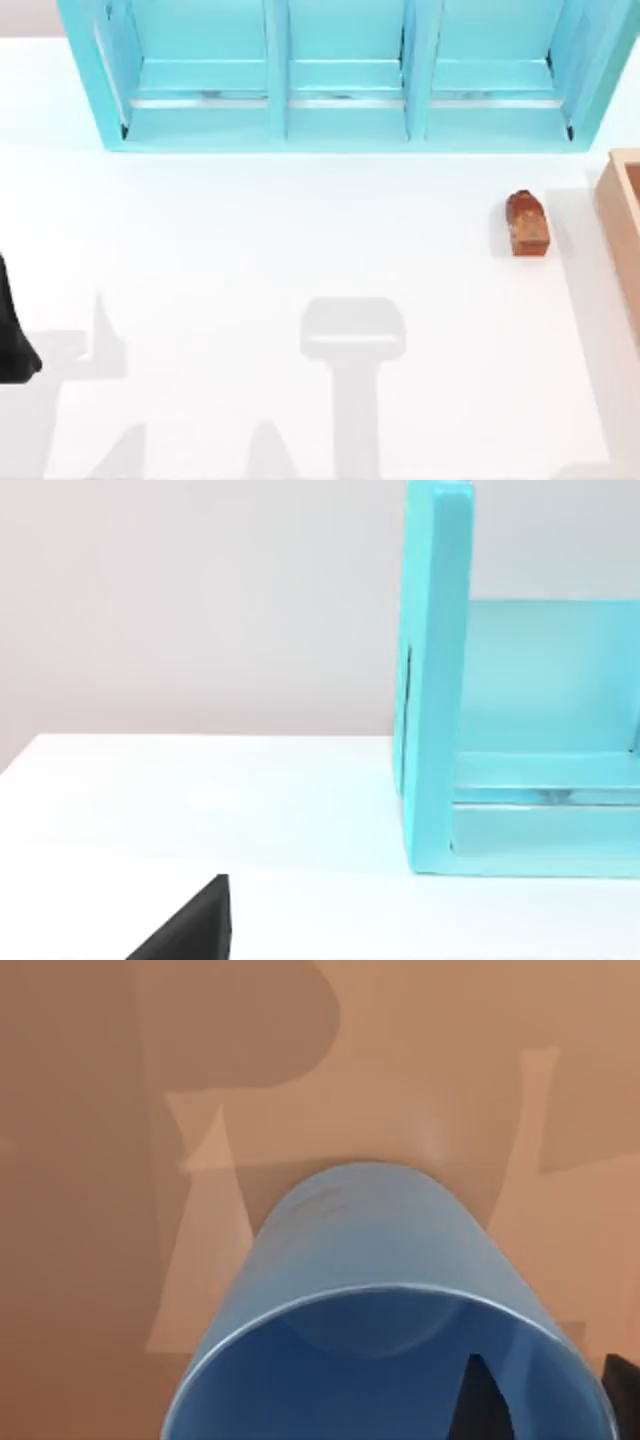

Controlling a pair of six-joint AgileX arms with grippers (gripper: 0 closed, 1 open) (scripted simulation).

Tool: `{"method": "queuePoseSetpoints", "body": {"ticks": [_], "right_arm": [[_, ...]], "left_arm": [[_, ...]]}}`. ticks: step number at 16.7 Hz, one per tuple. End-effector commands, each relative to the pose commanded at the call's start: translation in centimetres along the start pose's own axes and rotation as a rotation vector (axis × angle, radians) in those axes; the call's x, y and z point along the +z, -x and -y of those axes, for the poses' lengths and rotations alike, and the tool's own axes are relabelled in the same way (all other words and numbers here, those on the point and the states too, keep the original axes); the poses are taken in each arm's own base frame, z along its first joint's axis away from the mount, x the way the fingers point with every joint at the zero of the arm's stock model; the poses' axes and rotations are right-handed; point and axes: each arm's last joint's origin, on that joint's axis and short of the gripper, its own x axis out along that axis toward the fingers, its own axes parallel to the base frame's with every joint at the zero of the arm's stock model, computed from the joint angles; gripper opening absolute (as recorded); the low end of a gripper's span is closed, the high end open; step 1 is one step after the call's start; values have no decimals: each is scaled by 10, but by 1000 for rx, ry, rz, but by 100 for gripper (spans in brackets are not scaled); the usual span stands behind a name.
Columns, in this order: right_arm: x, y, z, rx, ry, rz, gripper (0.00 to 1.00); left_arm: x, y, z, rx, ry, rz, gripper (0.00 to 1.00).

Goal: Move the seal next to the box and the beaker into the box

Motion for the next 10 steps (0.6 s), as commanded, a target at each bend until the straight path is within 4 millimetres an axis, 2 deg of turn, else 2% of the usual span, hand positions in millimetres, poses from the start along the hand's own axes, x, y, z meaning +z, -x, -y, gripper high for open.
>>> {"method": "queuePoseSetpoints", "body": {"ticks": [6,10], "right_arm": [[0,0,0,0,0,0,98],[0,0,0,0,0,0,100]], "left_arm": [[0,0,0,0,0,0,100],[0,0,0,0,0,0,100]]}}
